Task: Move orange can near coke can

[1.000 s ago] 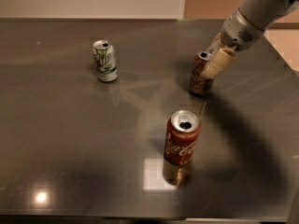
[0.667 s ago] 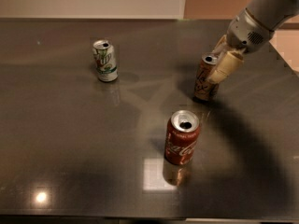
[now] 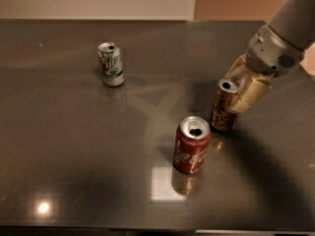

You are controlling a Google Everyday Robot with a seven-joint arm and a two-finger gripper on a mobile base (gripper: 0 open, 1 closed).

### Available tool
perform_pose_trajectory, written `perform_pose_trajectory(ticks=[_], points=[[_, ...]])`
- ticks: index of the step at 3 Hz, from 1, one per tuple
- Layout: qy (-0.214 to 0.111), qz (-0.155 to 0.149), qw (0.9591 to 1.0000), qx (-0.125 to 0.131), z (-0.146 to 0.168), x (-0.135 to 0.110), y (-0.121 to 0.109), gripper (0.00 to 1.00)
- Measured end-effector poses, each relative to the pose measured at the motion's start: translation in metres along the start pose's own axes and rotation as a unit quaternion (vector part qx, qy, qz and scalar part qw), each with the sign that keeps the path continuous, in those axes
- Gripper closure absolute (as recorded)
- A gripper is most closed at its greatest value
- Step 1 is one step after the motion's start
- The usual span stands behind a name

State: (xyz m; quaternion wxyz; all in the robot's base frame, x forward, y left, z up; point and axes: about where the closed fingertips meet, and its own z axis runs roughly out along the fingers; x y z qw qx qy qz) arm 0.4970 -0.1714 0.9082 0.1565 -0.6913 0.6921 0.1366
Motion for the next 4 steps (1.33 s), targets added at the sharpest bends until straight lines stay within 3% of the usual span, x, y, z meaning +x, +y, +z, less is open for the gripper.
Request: perform_pose_trajectory(ticks=[2,4], points=[[-0.007,-0.056,0.998,-0.027,0.007,-0.004,0.054,1.0],[-0.032,-0.092,0.9948,-0.03,0.011,-0.007,0.078,0.58]])
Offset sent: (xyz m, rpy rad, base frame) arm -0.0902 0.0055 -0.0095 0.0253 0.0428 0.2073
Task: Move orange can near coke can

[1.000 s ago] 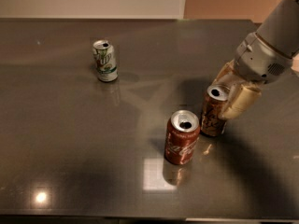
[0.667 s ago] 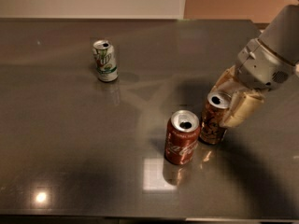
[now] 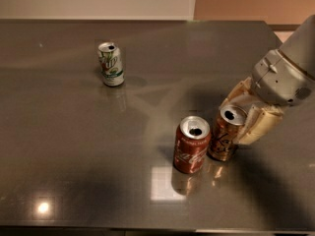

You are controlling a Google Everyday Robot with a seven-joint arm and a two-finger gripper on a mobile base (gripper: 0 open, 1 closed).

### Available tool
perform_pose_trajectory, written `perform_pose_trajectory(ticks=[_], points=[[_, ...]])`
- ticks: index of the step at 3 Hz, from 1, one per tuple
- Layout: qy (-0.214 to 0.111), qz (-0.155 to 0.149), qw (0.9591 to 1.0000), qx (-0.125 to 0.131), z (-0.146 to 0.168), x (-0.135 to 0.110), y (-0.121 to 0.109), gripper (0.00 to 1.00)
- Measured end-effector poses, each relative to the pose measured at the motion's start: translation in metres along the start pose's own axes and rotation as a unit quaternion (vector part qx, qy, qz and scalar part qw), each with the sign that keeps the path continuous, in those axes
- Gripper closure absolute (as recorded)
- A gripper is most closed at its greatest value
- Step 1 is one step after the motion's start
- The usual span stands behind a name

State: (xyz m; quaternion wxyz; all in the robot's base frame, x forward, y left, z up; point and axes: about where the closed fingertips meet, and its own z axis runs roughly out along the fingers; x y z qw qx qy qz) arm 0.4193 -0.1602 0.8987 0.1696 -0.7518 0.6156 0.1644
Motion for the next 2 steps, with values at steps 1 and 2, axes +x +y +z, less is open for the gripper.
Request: perform_pose_trajectory(ticks=[1,2], points=[[-0.001,-0.009,0.9999,-0.006,0.0054,0.0013,0.005,0.35],[0.0,-0.013,0.9998,-0.014,0.0113,0.0041,0.0044,0.13]])
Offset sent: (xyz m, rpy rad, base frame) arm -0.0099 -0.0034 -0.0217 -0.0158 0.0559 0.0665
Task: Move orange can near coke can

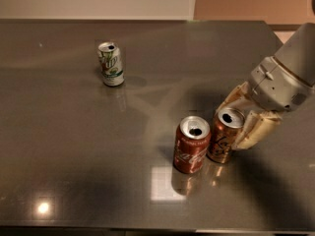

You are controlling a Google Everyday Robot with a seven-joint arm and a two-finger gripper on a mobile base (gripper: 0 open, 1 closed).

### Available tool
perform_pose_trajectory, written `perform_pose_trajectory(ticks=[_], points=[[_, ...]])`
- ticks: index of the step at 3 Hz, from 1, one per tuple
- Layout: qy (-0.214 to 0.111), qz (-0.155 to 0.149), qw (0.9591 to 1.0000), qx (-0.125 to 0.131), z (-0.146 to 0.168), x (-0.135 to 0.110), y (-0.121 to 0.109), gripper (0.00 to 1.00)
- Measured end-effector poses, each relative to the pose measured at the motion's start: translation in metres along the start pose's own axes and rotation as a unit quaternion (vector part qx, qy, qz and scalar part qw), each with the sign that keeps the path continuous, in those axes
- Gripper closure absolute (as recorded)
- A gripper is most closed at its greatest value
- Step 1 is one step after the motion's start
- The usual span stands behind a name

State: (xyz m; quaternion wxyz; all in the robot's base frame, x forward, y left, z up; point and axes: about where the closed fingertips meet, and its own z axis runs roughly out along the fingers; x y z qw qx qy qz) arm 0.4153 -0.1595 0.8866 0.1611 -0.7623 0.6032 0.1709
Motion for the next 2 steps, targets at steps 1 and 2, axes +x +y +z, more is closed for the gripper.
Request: perform_pose_trajectory(ticks=[1,2], points=[[0.0,-0.001,1.0,0.005,0.0004,-0.0009,-0.0028,0.0],[0.0,-0.001,1.0,0.005,0.0004,-0.001,-0.0028,0.0]])
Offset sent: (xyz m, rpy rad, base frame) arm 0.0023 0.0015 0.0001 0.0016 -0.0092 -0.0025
